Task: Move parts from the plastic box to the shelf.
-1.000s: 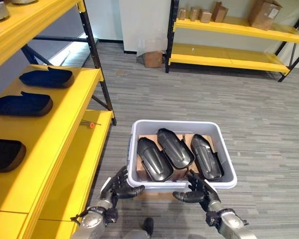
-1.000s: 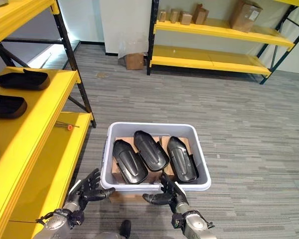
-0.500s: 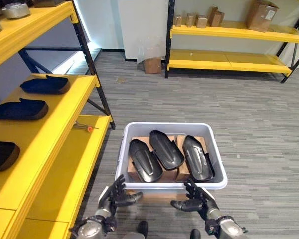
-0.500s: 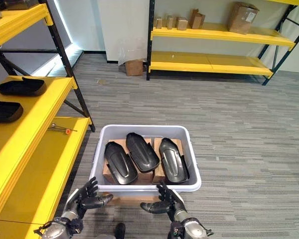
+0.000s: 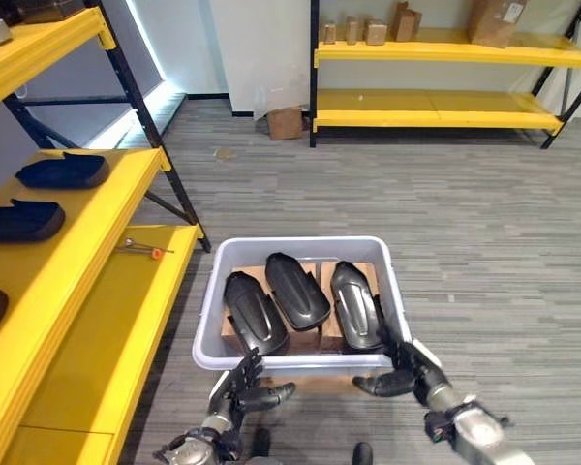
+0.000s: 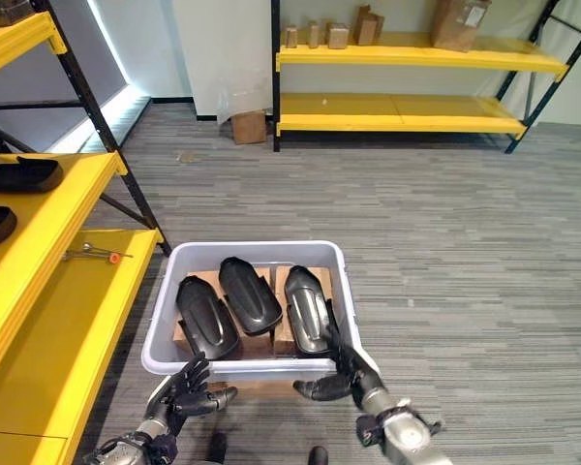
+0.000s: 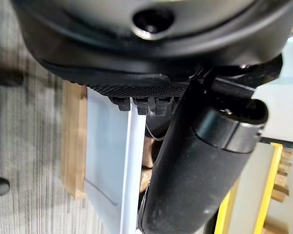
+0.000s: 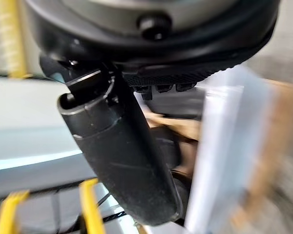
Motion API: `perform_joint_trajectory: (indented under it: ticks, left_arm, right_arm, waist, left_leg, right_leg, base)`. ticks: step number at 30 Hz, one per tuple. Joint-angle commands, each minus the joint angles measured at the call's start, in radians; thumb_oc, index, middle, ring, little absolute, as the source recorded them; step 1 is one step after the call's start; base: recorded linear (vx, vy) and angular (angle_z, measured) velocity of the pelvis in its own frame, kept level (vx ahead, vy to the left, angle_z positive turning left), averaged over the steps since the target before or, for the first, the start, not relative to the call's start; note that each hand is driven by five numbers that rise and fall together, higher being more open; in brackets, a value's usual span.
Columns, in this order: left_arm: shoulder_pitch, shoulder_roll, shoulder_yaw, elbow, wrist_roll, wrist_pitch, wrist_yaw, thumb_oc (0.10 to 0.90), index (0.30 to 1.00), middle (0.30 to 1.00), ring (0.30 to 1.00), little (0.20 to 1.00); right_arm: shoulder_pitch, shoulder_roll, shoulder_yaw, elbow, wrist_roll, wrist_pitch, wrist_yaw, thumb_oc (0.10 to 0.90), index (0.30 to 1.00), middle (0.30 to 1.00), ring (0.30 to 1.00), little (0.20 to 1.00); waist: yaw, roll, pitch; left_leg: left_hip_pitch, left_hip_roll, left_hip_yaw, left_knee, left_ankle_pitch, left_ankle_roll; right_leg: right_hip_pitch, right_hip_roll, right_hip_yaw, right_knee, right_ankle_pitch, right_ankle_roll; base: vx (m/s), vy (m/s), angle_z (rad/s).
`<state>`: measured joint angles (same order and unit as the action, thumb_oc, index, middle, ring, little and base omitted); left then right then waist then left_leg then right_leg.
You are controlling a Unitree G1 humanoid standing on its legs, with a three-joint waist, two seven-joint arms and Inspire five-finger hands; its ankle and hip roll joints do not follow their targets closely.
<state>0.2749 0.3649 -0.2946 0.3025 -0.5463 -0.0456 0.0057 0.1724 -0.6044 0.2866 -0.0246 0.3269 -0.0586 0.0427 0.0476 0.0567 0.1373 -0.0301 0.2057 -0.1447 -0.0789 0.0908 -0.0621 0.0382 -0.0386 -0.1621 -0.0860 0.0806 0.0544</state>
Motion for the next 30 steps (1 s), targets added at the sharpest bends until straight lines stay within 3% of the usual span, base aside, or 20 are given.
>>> perform_joint_trajectory:
  ticks: [1,5,11,13,20,30]
  left_arm:
    - [-0.063,0.053,0.024,-0.075,0.001,-0.095,-0.057,0.900,1.000,1.000,1.000,1.000]
    - [-0.063,0.059,0.014,-0.075,-0.004,-0.092,-0.062,0.900,1.000,1.000,1.000,1.000]
    - [-0.084,0.098,-0.012,-0.120,-0.025,-0.095,-0.054,0.900,1.000,1.000,1.000,1.000]
    - [-0.085,0.097,-0.011,-0.120,-0.025,-0.094,-0.053,0.900,1.000,1.000,1.000,1.000]
    - [-0.143,0.140,-0.042,-0.148,-0.051,-0.111,-0.034,0.900,1.000,1.000,1.000,1.000]
    - [-0.188,0.154,-0.059,-0.143,-0.051,-0.122,-0.020,0.900,1.000,1.000,1.000,1.000]
  right_arm:
    - [-0.156,0.000,-0.068,-0.111,-0.102,-0.177,-0.034,0.900,1.000,1.000,1.000,1.000]
    - [-0.218,-0.028,-0.079,-0.151,-0.100,-0.185,-0.053,0.900,1.000,1.000,1.000,1.000]
    - [-0.456,-0.088,-0.081,-0.188,-0.167,-0.196,-0.145,0.900,1.000,1.000,1.000,1.000]
    - [-0.460,-0.088,-0.079,-0.186,-0.167,-0.197,-0.146,0.900,1.000,1.000,1.000,1.000]
    - [-0.718,-0.152,0.092,0.006,-0.307,-0.137,-0.179,0.900,1.000,1.000,1.000,1.000]
    - [-0.896,-0.186,0.243,0.138,-0.414,-0.098,-0.169,0.900,1.000,1.000,1.000,1.000]
  waist:
    - [0.003,-0.067,-0.014]
    - [0.008,-0.062,0.001]
    - [0.026,-0.048,0.070]
    - [0.025,-0.049,0.070]
    - [0.066,-0.039,0.178]
    - [0.095,-0.044,0.253]
  left_leg:
    - [0.024,-0.001,0.022,-0.001,0.005,-0.041]
    - [0.012,-0.005,0.026,0.001,0.004,-0.042]
    - [-0.043,-0.025,0.044,0.012,0.007,-0.033]
    - [-0.044,-0.026,0.044,0.013,0.007,-0.033]
    - [-0.143,-0.053,0.024,0.062,0.013,-0.023]
    - [-0.223,-0.060,0.004,0.094,0.025,-0.019]
  right_leg:
    - [-0.060,-0.096,-0.016,0.145,-0.074,0.056]
    - [-0.075,-0.107,-0.022,0.149,-0.070,0.062]
    - [-0.154,-0.139,-0.010,0.185,-0.058,0.073]
    - [-0.155,-0.140,-0.009,0.187,-0.058,0.074]
    - [-0.240,-0.167,-0.009,0.234,-0.047,0.077]
    - [-0.303,-0.175,-0.013,0.264,-0.039,0.073]
  base:
    - [0.00,0.006,0.03]
    - [-0.01,0.014,0.03]
    - [-0.08,0.056,0.00]
    - [-0.05,0.025,0.03]
    - [-0.13,0.027,0.04]
    - [-0.07,0.000,0.08]
